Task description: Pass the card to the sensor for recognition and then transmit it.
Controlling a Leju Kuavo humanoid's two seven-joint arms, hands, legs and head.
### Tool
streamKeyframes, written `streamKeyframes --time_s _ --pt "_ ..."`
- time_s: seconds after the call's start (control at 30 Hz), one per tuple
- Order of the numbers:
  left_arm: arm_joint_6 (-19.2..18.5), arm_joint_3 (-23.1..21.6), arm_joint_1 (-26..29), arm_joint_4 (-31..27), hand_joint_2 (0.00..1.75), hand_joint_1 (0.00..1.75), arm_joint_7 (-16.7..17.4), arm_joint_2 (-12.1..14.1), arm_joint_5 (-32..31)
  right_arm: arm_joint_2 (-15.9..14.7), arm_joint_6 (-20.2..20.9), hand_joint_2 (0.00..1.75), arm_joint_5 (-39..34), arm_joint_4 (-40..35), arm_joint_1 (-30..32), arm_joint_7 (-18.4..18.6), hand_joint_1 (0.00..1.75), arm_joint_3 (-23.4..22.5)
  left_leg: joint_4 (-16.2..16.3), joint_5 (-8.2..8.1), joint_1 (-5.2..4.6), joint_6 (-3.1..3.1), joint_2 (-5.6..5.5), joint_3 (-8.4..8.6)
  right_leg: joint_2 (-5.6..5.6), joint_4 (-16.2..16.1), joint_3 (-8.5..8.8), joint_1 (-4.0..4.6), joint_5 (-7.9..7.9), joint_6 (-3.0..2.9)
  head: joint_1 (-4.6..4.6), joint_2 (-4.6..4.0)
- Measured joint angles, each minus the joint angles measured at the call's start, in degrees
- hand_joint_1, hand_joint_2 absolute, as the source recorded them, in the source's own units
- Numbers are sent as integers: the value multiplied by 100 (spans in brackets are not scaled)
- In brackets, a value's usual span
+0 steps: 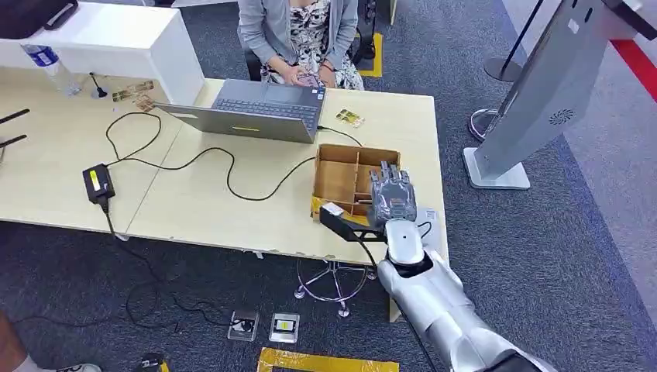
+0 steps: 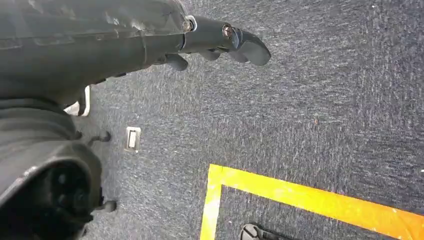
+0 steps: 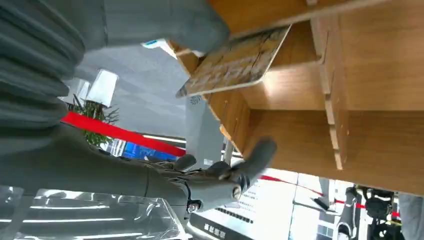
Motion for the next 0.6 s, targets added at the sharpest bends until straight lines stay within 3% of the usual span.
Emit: streamKeyframes --time_s 0.03,0.07,0.17,0.2,0.23,0.4,0.47,0.53,0.57,0.6 --pt "-7 -4 -7 0 0 0 0 0 0 2 -13 175 -2 11 16 0 141 0 0 0 0 0 0 0 -1 0 0 0 0 0 0 0" --pt "-15 -4 -8 0 0 0 0 0 2 9 -20 175 -2 17 32 -7 140 0 0 0 0 0 0 -1 -1 0 0 0 0 0 2 0" --pt "-22 -9 -9 0 0 0 -9 0 2 26 -24 175 -9 48 66 -13 126 0 0 0 0 0 0 0 0 0 0 0 0 0 0 0" --pt "-28 -9 -9 0 0 0 -18 0 2 28 -28 175 -13 57 77 -13 108 0 0 0 0 0 0 0 0 0 0 0 0 0 0 0" --pt "-35 -9 -9 0 0 0 -42 0 0 29 -37 175 -17 61 90 -15 103 0 0 0 0 0 0 0 -1 0 0 0 0 0 0 0" --pt "-35 -13 -8 0 0 0 -55 24 2 24 -142 175 -85 103 140 -9 93 0 0 0 0 0 0 0 0 0 0 0 0 0 0 0" --pt "-35 -13 -7 0 0 0 -55 37 2 22 -151 175 -100 107 163 -7 70 0 0 0 0 0 0 0 0 0 0 0 0 0 2 0" --pt "-37 -13 -6 0 0 0 -57 50 2 20 -151 175 -120 114 198 -7 89 -2 0 0 0 0 0 0 0 0 0 0 0 0 0 0" --pt "-37 -13 -5 0 0 0 -57 55 4 20 -153 175 -127 120 212 -7 106 -2 0 0 0 0 0 0 0 0 0 0 0 0 2 0" --pt "-46 -13 -5 0 0 0 -59 57 4 20 -157 175 -138 131 242 -13 141 -2 0 0 0 0 0 0 0 0 0 0 0 0 2 0"
